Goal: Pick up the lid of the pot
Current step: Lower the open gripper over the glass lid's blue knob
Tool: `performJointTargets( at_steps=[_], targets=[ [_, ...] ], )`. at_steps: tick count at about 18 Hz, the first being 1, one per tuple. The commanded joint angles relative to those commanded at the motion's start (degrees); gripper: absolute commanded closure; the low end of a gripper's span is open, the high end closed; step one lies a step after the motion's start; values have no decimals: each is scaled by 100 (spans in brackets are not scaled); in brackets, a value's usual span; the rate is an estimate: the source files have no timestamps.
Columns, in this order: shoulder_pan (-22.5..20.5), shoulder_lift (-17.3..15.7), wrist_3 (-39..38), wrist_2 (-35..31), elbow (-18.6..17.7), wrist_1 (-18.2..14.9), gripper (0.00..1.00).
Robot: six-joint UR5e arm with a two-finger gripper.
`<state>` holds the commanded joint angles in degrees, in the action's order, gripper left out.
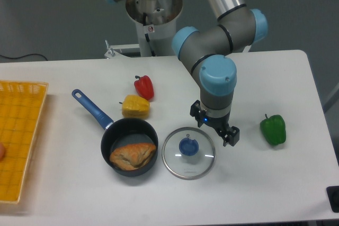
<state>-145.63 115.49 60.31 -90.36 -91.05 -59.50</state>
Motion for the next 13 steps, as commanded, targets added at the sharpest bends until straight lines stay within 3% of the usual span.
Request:
performJointTargets(
  at_steps=[3, 11, 13],
  targets=[
    [9, 61, -861, 123, 9, 26, 0],
    [298, 544, -1214, 124, 158, 35, 0],
    [299, 510, -1214, 132, 158, 27, 0]
  ],
)
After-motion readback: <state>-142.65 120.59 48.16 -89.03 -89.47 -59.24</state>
